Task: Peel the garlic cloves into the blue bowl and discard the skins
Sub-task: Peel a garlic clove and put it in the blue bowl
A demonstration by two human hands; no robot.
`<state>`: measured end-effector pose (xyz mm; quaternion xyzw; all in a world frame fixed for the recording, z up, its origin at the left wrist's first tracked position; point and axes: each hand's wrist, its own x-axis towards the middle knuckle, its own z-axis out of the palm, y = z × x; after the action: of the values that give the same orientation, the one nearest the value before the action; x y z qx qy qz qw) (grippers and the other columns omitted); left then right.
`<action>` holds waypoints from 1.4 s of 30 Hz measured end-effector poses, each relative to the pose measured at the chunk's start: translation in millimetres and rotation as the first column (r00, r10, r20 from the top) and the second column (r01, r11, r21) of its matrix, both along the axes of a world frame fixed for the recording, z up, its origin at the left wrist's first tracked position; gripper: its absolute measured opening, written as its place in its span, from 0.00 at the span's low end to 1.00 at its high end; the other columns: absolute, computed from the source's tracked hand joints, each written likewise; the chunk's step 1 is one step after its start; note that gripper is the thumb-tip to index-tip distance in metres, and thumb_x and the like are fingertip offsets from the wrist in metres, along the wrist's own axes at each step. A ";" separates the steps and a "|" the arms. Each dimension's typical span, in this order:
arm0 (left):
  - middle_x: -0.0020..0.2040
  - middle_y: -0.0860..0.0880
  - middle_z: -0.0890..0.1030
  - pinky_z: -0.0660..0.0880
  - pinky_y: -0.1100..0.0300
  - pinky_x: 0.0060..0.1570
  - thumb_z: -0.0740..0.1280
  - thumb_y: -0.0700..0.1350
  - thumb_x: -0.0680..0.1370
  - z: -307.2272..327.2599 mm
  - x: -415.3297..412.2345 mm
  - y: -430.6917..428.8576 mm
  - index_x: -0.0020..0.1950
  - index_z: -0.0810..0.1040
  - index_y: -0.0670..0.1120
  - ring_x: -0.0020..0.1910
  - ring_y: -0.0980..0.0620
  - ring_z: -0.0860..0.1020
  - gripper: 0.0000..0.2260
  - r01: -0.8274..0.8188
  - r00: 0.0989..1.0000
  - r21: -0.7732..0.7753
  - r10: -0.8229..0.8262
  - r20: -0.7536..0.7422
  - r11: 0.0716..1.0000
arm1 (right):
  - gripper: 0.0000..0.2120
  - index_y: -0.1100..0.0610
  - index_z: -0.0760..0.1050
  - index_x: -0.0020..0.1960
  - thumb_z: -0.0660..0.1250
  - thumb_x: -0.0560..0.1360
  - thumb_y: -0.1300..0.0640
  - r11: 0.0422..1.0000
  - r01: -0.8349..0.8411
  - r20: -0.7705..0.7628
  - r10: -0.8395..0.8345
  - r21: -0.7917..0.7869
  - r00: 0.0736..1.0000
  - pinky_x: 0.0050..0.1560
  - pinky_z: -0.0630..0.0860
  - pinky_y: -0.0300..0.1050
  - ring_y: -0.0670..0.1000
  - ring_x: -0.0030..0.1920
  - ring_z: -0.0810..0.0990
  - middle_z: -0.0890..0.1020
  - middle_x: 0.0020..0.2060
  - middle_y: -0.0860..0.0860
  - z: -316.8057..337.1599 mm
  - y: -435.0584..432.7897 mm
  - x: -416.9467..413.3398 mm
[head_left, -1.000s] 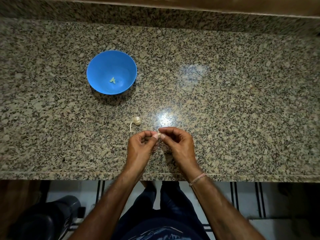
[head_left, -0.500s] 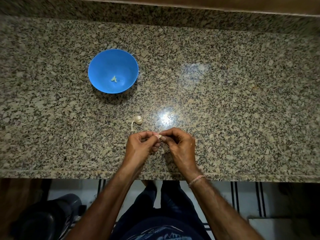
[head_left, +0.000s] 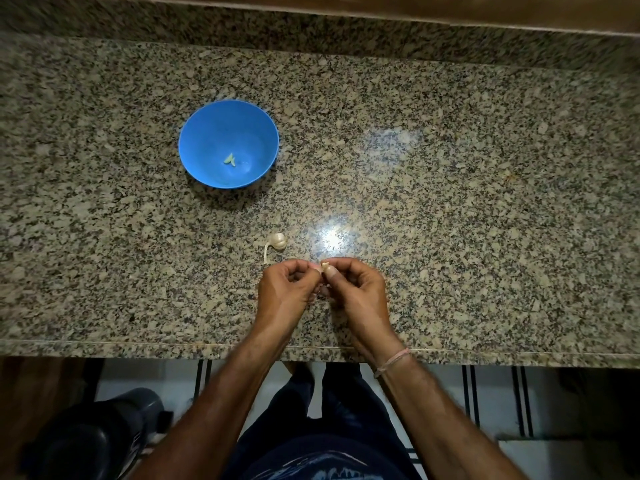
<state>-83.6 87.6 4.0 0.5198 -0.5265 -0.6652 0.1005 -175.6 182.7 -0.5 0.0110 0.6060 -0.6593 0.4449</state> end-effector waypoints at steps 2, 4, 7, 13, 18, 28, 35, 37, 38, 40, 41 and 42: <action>0.40 0.48 0.87 0.80 0.57 0.45 0.72 0.47 0.80 -1.5 1.4 1.2 0.44 0.85 0.46 0.43 0.49 0.85 0.07 0.084 0.993 -0.105 -0.075 0.088 0.991 | 0.07 0.65 0.81 0.58 0.68 0.80 0.68 0.999 0.049 0.117 -0.049 -0.001 0.992 0.52 0.83 0.43 0.55 0.52 0.84 0.83 0.58 0.65 0.1 -0.5 -1.9; 0.39 0.50 0.85 0.77 0.63 0.40 0.72 0.46 0.80 -2.2 4.9 2.8 0.45 0.85 0.47 0.40 0.54 0.83 0.05 0.150 0.977 -0.184 -0.116 0.181 0.971 | 0.09 0.65 0.80 0.60 0.68 0.81 0.67 0.997 0.076 0.158 -0.077 0.014 0.984 0.51 0.83 0.41 0.53 0.52 0.84 0.83 0.58 0.64 -0.6 -0.5 -7.5; 0.41 0.52 0.84 0.77 0.64 0.40 0.72 0.46 0.79 -1.6 7.8 4.2 0.49 0.84 0.48 0.40 0.56 0.83 0.03 0.190 0.960 -0.281 -0.118 0.252 0.941 | 0.11 0.65 0.80 0.62 0.69 0.80 0.66 0.998 0.061 0.142 -0.065 0.030 0.988 0.50 0.83 0.41 0.53 0.51 0.85 0.85 0.55 0.64 1.1 -0.1 -14.0; 0.48 0.55 0.86 0.82 0.62 0.47 0.72 0.46 0.81 4.2 -0.1 -2.4 0.57 0.85 0.50 0.47 0.59 0.83 0.06 0.142 0.983 -0.324 -0.096 0.155 0.935 | 0.08 0.63 0.80 0.57 0.72 0.79 0.64 0.996 -0.054 0.015 0.053 0.066 0.998 0.50 0.84 0.44 0.55 0.48 0.86 0.86 0.51 0.63 4.8 0.7 -12.5; 0.44 0.54 0.86 0.82 0.63 0.46 0.74 0.47 0.79 6.4 0.2 -2.6 0.53 0.85 0.49 0.44 0.59 0.84 0.04 0.123 0.989 -0.345 -0.088 0.115 0.930 | 0.05 0.62 0.82 0.54 0.73 0.79 0.63 0.985 -0.122 -0.144 0.140 0.125 0.980 0.48 0.85 0.43 0.53 0.45 0.86 0.87 0.47 0.59 7.1 -0.1 -12.0; 0.42 0.54 0.85 0.76 0.74 0.39 0.74 0.45 0.80 7.3 0.6 0.9 0.50 0.84 0.47 0.42 0.63 0.82 0.02 0.066 0.990 -0.390 -0.011 0.140 0.919 | 0.04 0.56 0.84 0.51 0.75 0.78 0.57 0.978 -0.142 -0.337 0.188 0.155 0.923 0.55 0.85 0.56 0.53 0.51 0.87 0.87 0.47 0.53 0.4 -1.0 -3.5; 0.41 0.55 0.82 0.76 0.65 0.41 0.72 0.47 0.81 3.8 3.9 5.5 0.48 0.83 0.48 0.42 0.58 0.80 0.05 0.168 0.978 -0.460 -0.090 0.186 0.872 | 0.08 0.56 0.81 0.41 0.74 0.79 0.56 0.930 -0.110 -0.517 0.291 0.352 0.805 0.39 0.78 0.35 0.43 0.35 0.80 0.83 0.35 0.48 -3.8 -5.3 -4.0; 0.39 0.54 0.80 0.71 0.65 0.39 0.69 0.47 0.83 2.5 3.7 3.1 0.46 0.80 0.47 0.39 0.57 0.77 0.07 0.243 0.964 -0.479 -0.154 0.218 0.844 | 0.10 0.55 0.80 0.41 0.73 0.80 0.55 0.922 -0.121 -0.506 0.307 0.368 0.806 0.37 0.76 0.33 0.41 0.33 0.77 0.82 0.34 0.47 -4.0 -5.2 -2.8; 0.39 0.53 0.78 0.69 0.66 0.37 0.67 0.47 0.84 1.4 3.3 2.2 0.46 0.78 0.47 0.37 0.57 0.74 0.08 0.274 0.956 -0.463 -0.187 0.225 0.843 | 0.10 0.55 0.80 0.40 0.72 0.80 0.55 0.923 -0.125 -0.506 0.309 0.365 0.805 0.36 0.75 0.33 0.41 0.33 0.76 0.81 0.33 0.47 -3.4 -5.3 -1.7; 0.37 0.52 0.74 0.66 0.68 0.33 0.62 0.48 0.86 -0.2 2.4 1.5 0.45 0.74 0.47 0.34 0.57 0.69 0.11 0.310 0.948 -0.389 -0.248 0.201 0.868 | 0.12 0.57 0.78 0.40 0.71 0.81 0.55 0.927 -0.128 -0.530 0.310 0.352 0.789 0.34 0.73 0.33 0.41 0.32 0.72 0.78 0.32 0.48 -2.0 -5.9 -0.5; 0.37 0.51 0.72 0.66 0.69 0.32 0.61 0.48 0.87 0.1 2.1 2.2 0.45 0.72 0.47 0.34 0.57 0.67 0.12 0.314 0.947 -0.356 -0.265 0.181 0.880 | 0.13 0.57 0.77 0.40 0.70 0.82 0.54 0.929 -0.134 -0.546 0.315 0.346 0.776 0.34 0.72 0.34 0.41 0.32 0.71 0.77 0.32 0.48 -0.9 -6.7 -0.5; 0.37 0.51 0.70 0.66 0.69 0.32 0.59 0.49 0.87 1.4 1.8 3.4 0.45 0.71 0.46 0.34 0.57 0.66 0.12 0.312 0.949 -0.344 -0.272 0.160 0.886 | 0.13 0.57 0.76 0.40 0.70 0.82 0.54 0.929 -0.144 -0.555 0.323 0.342 0.767 0.34 0.72 0.34 0.41 0.32 0.70 0.76 0.32 0.48 0.8 -7.5 -0.5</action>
<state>-81.7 91.1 5.5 0.4418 -0.7177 -0.5343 0.0654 -176.2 175.2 0.4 -0.2127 0.7989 -0.4746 0.3022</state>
